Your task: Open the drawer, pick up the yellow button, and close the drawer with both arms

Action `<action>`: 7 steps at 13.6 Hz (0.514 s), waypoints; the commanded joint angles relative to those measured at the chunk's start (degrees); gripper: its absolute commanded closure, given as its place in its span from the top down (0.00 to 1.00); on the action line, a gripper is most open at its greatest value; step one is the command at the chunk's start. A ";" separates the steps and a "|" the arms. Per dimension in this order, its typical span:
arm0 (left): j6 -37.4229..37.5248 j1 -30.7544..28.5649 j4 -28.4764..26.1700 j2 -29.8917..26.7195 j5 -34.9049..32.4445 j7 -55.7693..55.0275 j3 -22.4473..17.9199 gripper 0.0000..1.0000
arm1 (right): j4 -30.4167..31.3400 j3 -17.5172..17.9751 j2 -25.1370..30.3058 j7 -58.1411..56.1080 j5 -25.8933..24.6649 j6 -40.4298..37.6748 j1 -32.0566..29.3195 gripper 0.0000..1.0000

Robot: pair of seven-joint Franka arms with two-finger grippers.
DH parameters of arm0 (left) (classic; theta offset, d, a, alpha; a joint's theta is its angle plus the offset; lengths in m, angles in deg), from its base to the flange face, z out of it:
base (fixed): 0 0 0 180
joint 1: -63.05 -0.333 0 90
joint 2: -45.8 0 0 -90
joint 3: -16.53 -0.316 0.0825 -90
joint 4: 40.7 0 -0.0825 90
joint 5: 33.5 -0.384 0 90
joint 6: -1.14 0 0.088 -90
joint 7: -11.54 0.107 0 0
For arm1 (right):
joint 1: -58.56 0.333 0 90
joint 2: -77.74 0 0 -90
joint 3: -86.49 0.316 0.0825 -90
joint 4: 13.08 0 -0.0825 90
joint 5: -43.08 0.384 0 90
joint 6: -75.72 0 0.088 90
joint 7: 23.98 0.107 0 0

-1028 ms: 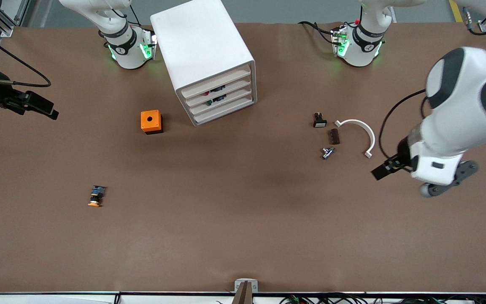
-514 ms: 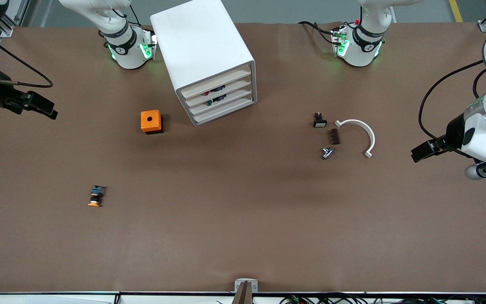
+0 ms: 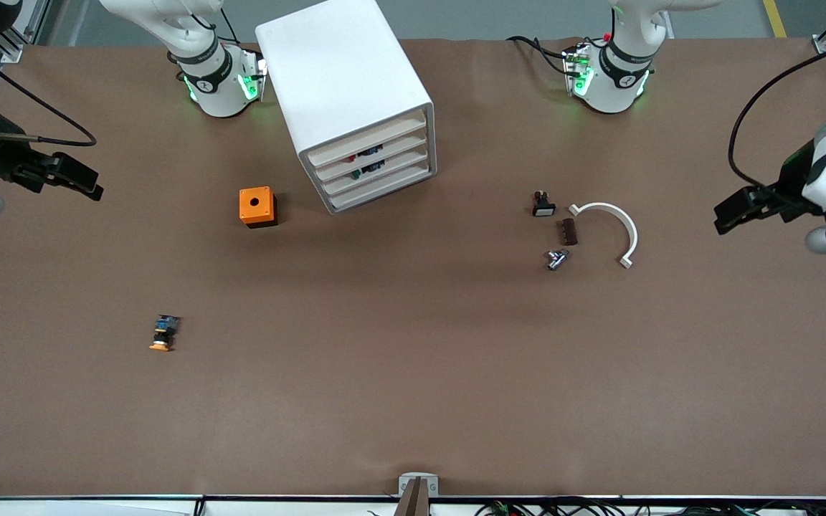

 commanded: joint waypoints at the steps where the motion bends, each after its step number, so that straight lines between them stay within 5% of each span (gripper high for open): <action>1: -0.86 2.06 -8.03 -7.37 1.44 3.26 -2.66 1.00 | 1.00 0.04 1.42 0.91 -1.64 1.32 0.48 1.00; 7: 0.45 3.30 -9.72 -9.67 1.71 3.79 -3.37 1.00 | 1.26 -0.14 1.42 0.12 -1.72 2.38 -0.05 1.00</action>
